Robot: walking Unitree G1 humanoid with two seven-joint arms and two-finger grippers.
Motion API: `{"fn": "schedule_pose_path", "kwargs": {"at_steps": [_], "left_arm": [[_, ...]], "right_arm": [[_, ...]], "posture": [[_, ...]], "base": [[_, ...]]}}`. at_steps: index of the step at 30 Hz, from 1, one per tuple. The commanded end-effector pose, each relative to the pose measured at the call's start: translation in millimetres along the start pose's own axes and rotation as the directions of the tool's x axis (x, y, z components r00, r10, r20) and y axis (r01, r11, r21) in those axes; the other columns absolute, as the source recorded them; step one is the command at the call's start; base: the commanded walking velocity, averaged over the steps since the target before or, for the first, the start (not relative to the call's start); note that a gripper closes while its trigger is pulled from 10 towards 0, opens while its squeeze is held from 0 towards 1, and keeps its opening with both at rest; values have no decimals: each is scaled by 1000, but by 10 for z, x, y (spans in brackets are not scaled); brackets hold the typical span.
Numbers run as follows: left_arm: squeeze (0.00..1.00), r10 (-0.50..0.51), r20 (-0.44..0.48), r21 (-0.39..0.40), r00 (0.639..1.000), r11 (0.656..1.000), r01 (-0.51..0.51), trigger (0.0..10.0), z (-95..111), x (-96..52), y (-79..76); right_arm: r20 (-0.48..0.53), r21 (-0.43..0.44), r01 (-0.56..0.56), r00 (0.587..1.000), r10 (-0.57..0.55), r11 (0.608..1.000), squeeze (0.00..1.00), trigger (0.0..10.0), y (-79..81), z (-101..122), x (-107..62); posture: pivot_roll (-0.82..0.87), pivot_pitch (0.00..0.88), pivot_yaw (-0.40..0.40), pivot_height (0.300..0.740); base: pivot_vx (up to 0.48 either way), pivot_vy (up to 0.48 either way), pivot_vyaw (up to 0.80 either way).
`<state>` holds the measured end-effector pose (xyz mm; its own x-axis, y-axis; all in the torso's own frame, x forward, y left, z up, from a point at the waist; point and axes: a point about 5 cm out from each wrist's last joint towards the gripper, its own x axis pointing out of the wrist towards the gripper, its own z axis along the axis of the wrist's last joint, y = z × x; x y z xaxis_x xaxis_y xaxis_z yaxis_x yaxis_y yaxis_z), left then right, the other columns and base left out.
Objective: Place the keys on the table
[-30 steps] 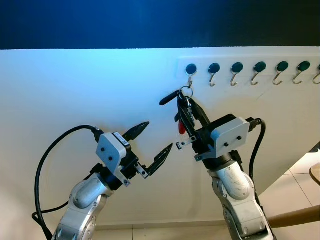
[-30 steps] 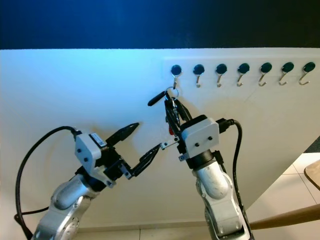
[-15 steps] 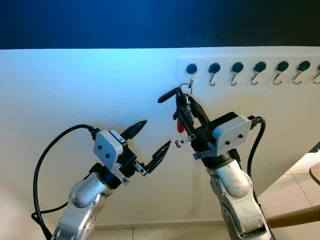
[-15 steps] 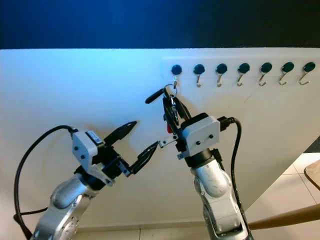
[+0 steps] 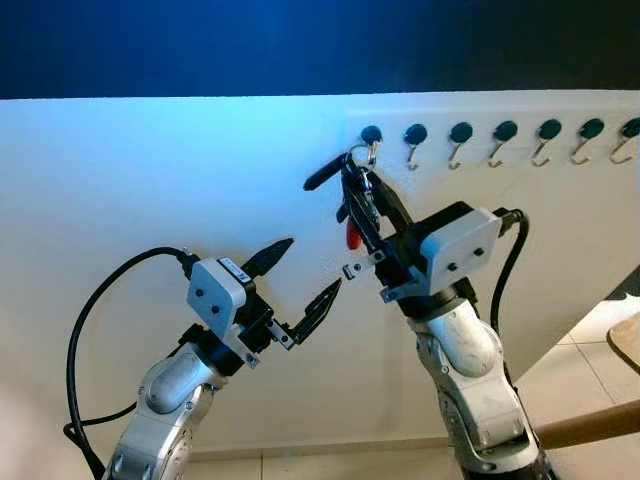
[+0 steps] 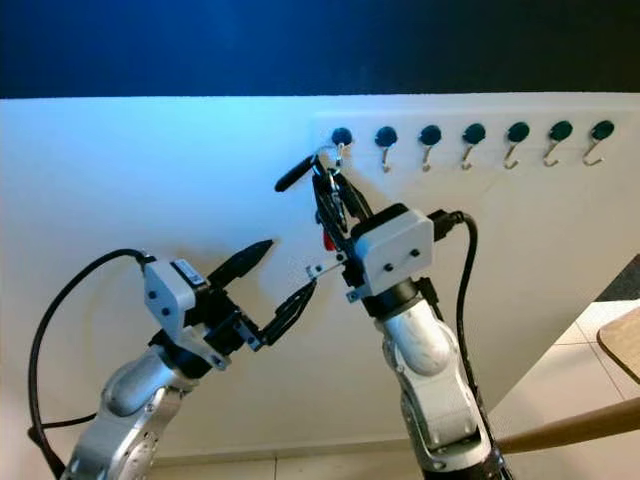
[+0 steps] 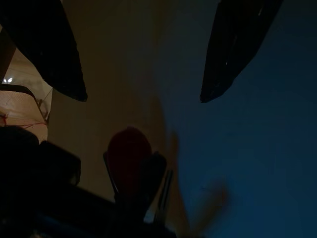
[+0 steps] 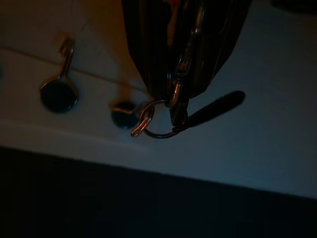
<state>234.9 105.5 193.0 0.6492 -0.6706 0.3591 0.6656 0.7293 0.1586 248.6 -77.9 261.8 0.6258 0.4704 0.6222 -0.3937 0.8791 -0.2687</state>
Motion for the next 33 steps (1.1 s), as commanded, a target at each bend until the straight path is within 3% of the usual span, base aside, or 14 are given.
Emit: {"fn": "schedule_pose_path", "kwargs": {"at_steps": [1,13,14,15,16,20,23,24,26,27,33], "left_arm": [[0,2,21,-10,1000,1000,-2,10000,32,14,-31],[0,-9,17,-4,1000,1000,9,10000,34,15,-36],[0,-9,17,-4,1000,1000,9,10000,34,16,-37],[0,-9,17,-4,1000,1000,9,10000,35,17,-37],[0,-8,18,-3,1000,1000,9,10000,35,16,-37],[0,-8,17,-4,1000,1000,8,10000,35,14,-37],[0,-8,17,-4,1000,1000,8,10000,36,14,-36],[0,-7,18,-3,1000,1000,7,10000,37,14,-34],[0,-7,18,-4,1000,1000,7,10000,37,15,-33],[0,-6,18,-4,1000,1000,6,10000,37,16,-32],[0,-11,14,-4,1000,1000,11,10000,33,11,-40]], "right_arm": [[88,20,-53,995,51,998,0,10000,80,167,61],[49,174,-66,997,58,983,0,10000,98,123,53],[44,175,-68,997,62,982,616,10000,102,116,42],[41,176,-71,997,64,982,616,10000,105,111,35],[38,175,-72,997,67,982,847,10000,108,108,31],[28,176,-78,997,74,981,1000,10000,112,95,13],[19,172,-77,997,75,982,1000,10000,111,83,4],[5,154,-70,998,70,986,831,10000,104,67,-4],[-12,130,-61,998,63,990,831,10000,94,46,-15],[-26,107,-53,998,56,993,0,10000,84,26,-26],[-110,42,-11,994,15,999,0,10000,24,-139,-174]], "posture": [[19,72,-24,740],[19,73,-18,740],[19,73,-17,740],[19,73,-17,740],[18,74,-17,740],[17,74,-16,740],[18,74,-15,740],[18,75,-15,740],[18,75,-15,740],[18,75,-15,740],[18,77,-11,740]], "base": [[0,0,0],[0,0,0],[0,0,0],[0,0,0],[0,0,0],[0,0,0],[0,0,0],[0,0,0],[0,0,0],[0,0,0],[0,0,0]]}}
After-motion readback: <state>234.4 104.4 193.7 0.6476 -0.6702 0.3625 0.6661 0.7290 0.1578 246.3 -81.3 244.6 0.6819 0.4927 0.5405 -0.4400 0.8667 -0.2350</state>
